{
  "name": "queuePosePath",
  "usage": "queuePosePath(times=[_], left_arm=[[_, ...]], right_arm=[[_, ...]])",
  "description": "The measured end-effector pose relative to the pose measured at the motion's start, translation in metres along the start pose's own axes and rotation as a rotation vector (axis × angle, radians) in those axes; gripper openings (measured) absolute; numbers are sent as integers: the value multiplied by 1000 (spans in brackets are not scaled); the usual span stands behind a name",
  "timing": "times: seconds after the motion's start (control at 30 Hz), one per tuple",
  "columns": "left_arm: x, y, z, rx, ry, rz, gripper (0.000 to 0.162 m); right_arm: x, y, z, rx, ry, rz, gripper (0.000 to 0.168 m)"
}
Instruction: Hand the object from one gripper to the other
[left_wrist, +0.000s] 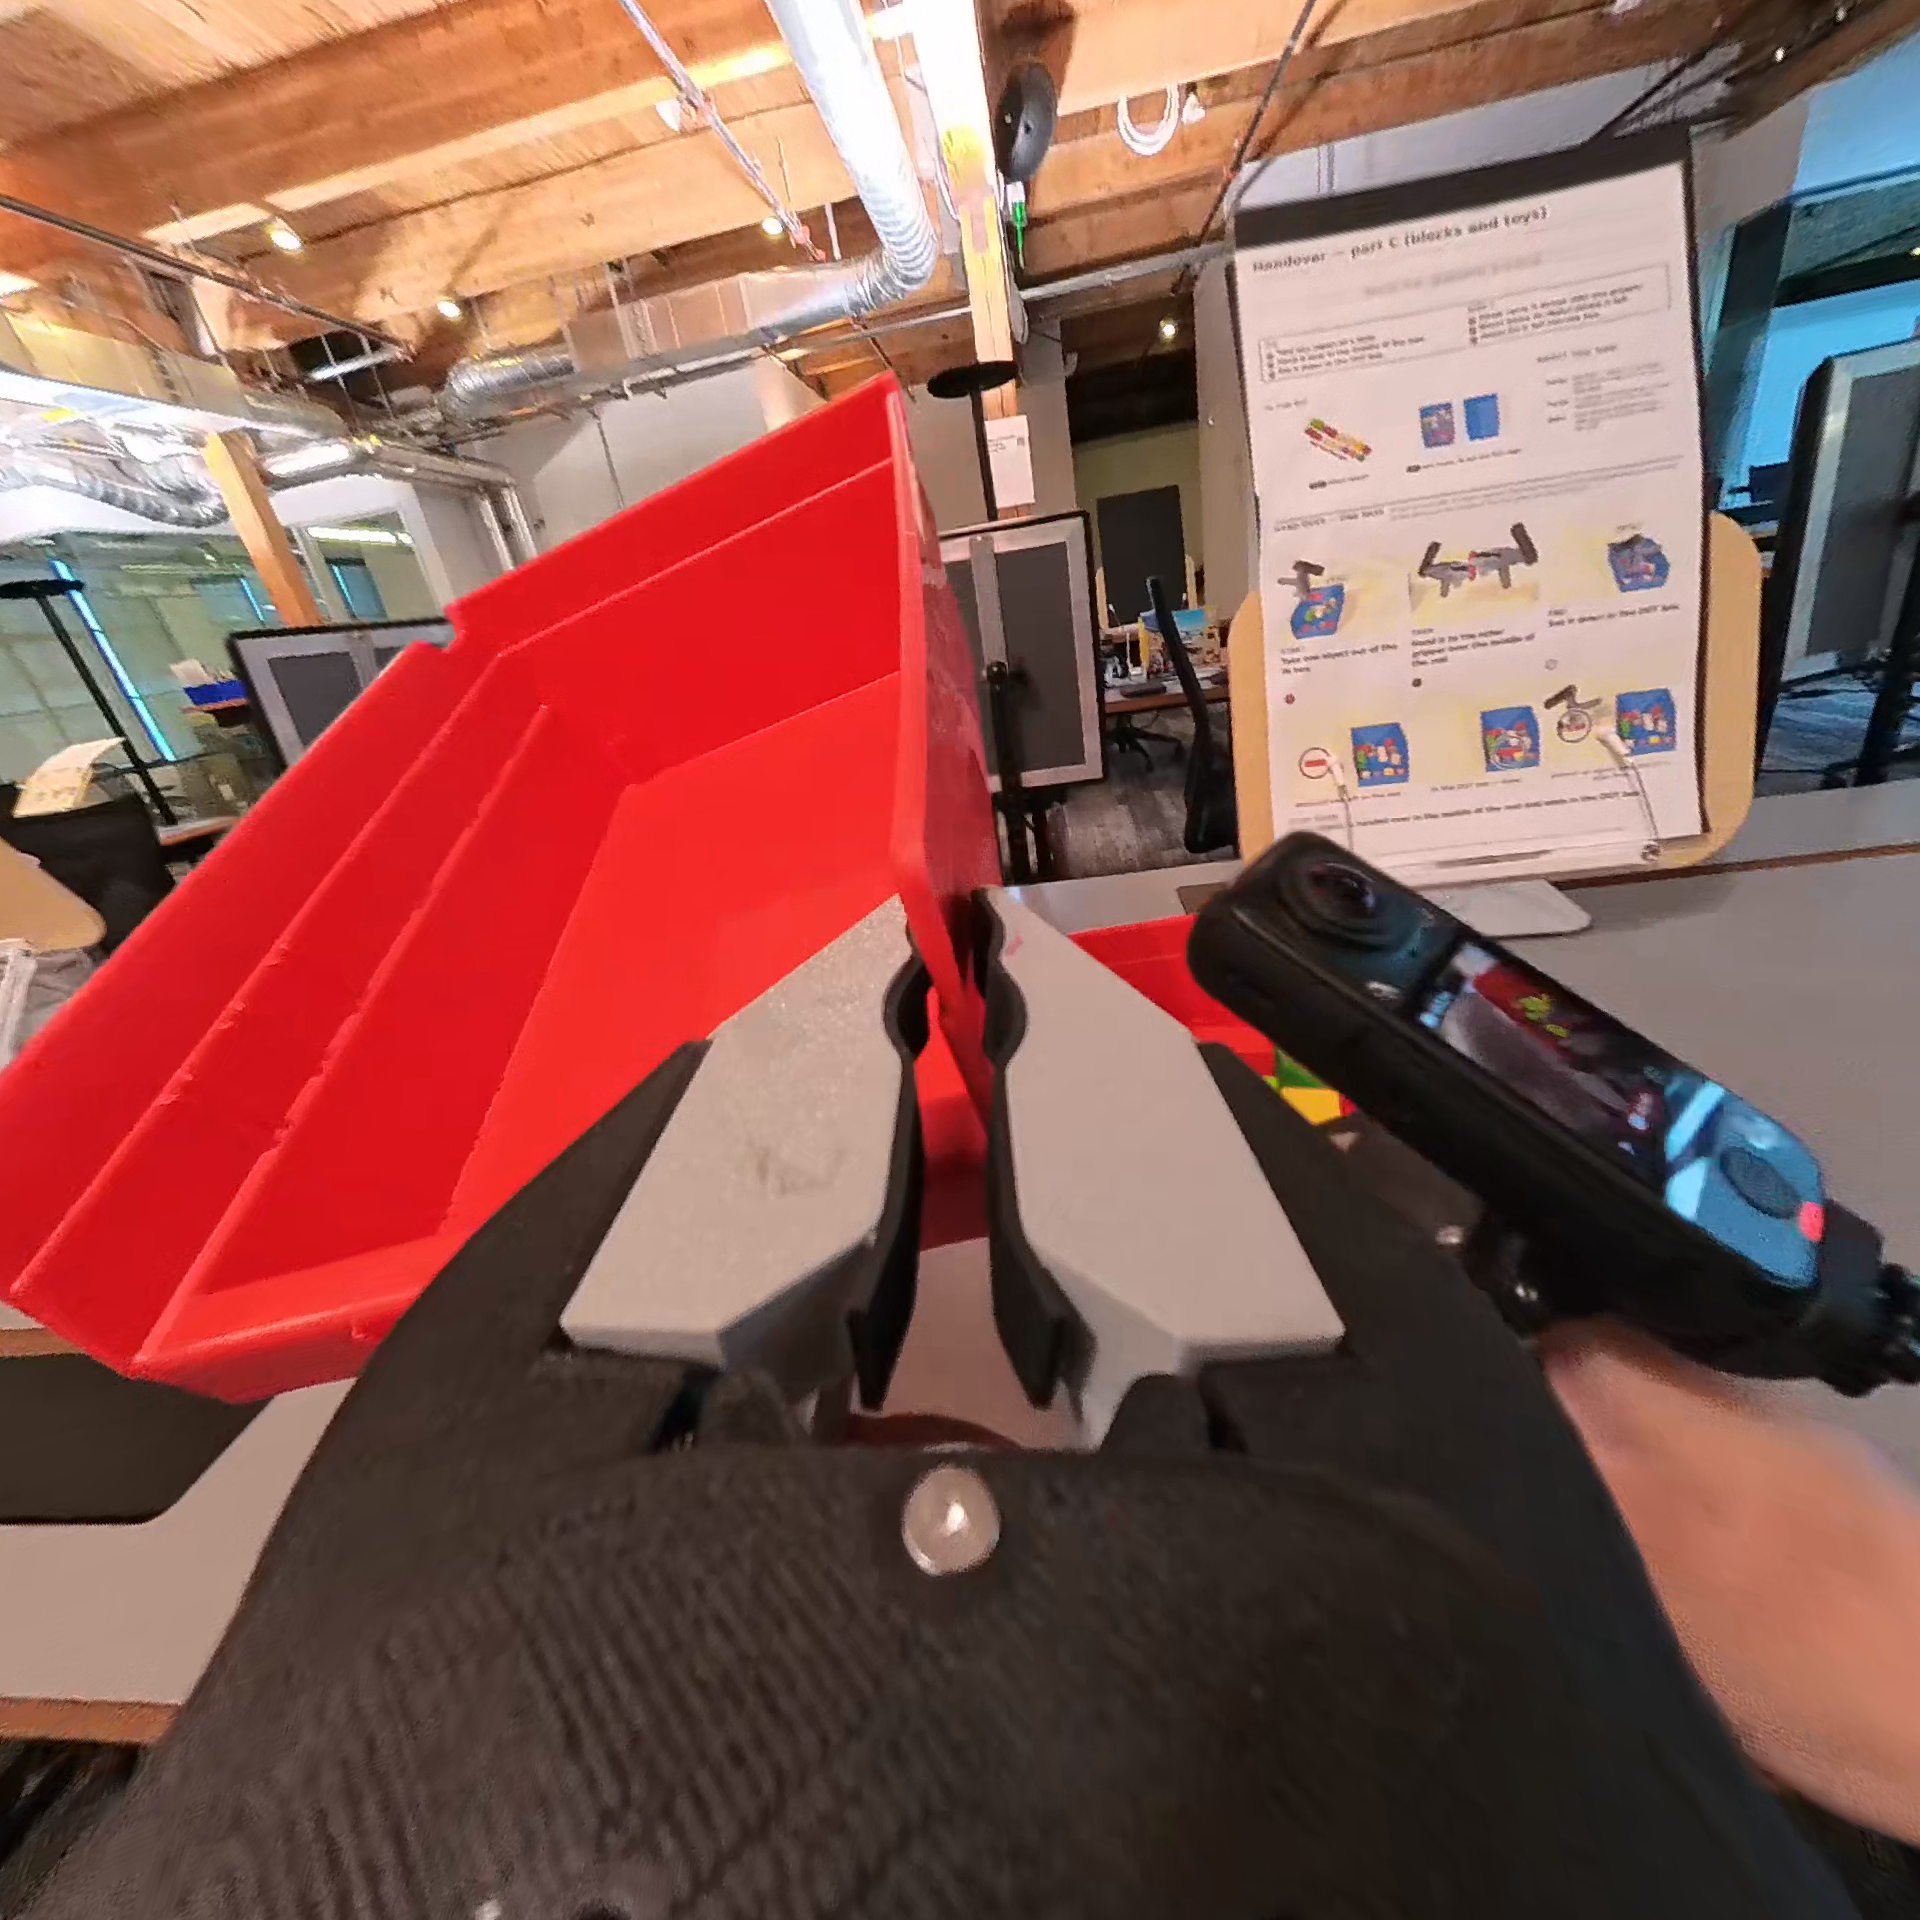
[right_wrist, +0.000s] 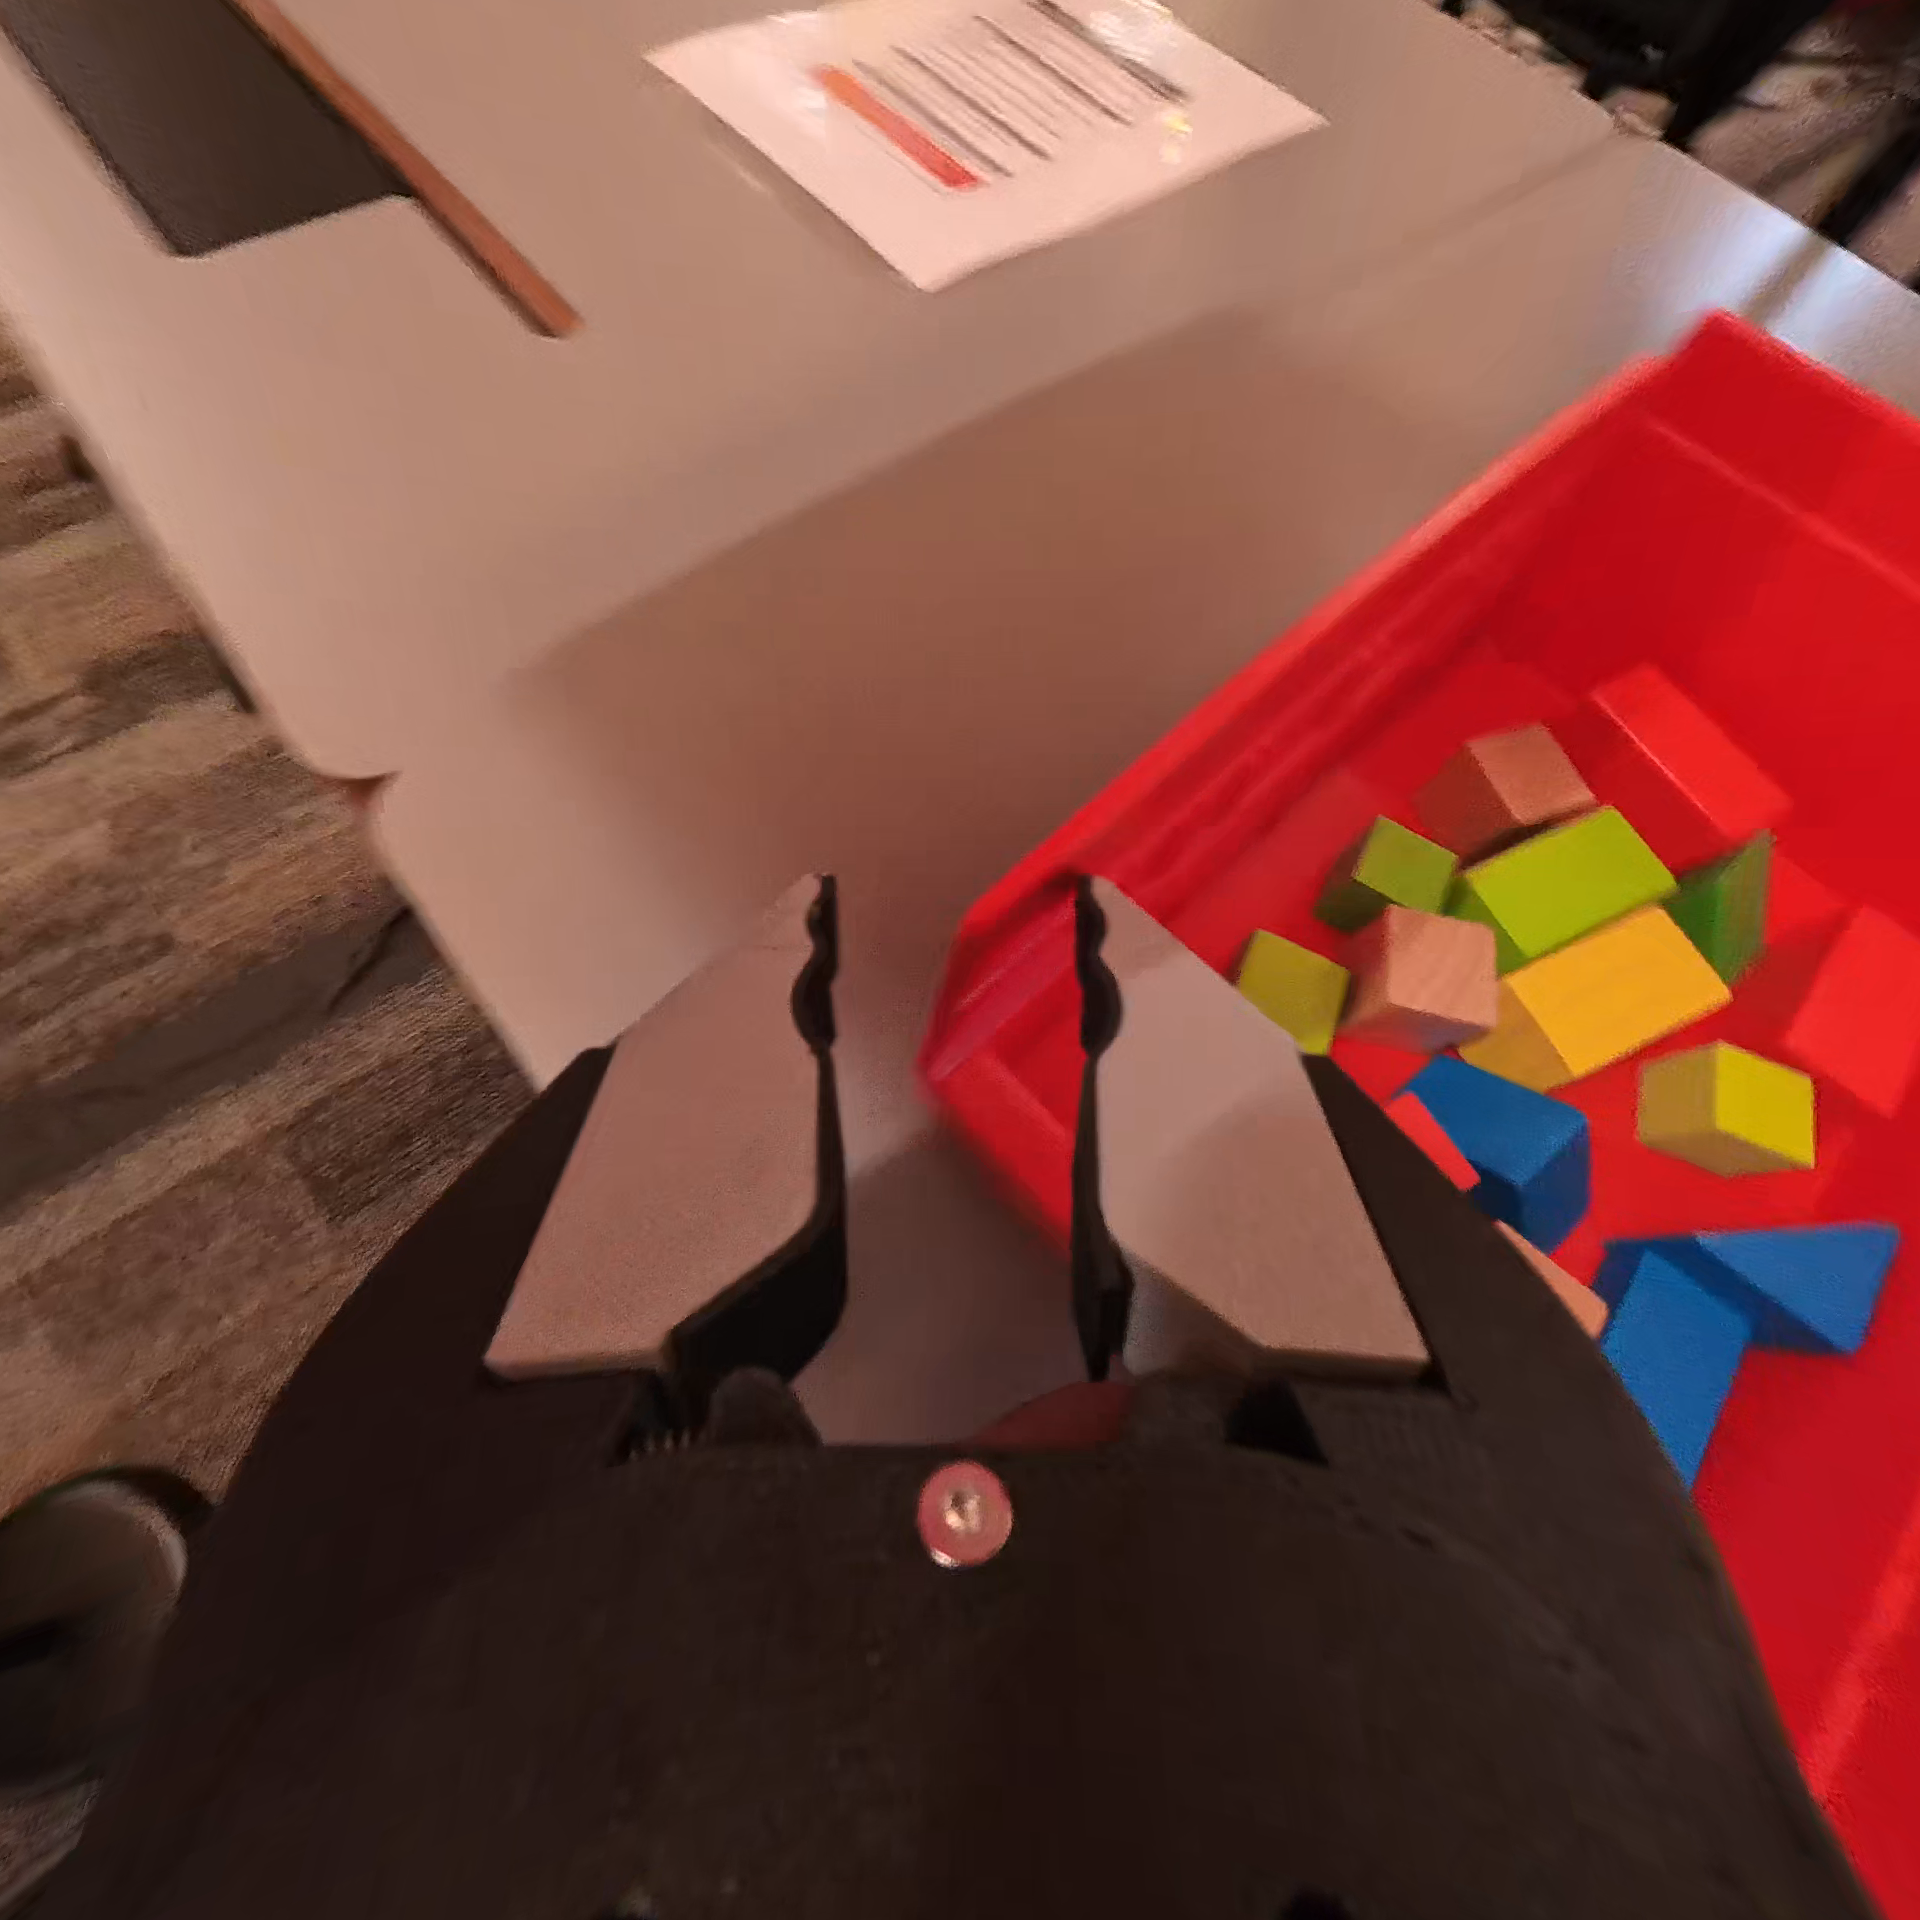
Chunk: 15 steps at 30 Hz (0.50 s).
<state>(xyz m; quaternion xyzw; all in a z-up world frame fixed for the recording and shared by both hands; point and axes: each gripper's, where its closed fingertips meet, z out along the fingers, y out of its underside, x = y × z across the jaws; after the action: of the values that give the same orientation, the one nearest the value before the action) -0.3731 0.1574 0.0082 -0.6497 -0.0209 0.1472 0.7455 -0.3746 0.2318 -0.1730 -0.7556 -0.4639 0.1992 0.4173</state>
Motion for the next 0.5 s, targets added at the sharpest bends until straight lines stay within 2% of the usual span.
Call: queuePosePath(times=[0.03,0.07,0.13,0.23,0.37,0.5], left_arm=[[-2,-3,-3,10,-3,1,2],[-3,-6,-6,19,-2,0,2],[-4,-12,-13,42,5,-9,1],[1,-22,-20,69,14,-2,1],[29,-40,-28,108,83,41,1],[90,-57,-38,153,248,106,1]], right_arm=[[-12,-6,-6,10,-39,-34,54],[-18,-10,-15,29,-58,-64,56],[-20,-12,-40,75,-104,-102,56],[-1,-1,-84,123,-161,-107,57],[56,24,-154,182,-178,-94,56],[144,55,-233,234,-46,-64,56]])
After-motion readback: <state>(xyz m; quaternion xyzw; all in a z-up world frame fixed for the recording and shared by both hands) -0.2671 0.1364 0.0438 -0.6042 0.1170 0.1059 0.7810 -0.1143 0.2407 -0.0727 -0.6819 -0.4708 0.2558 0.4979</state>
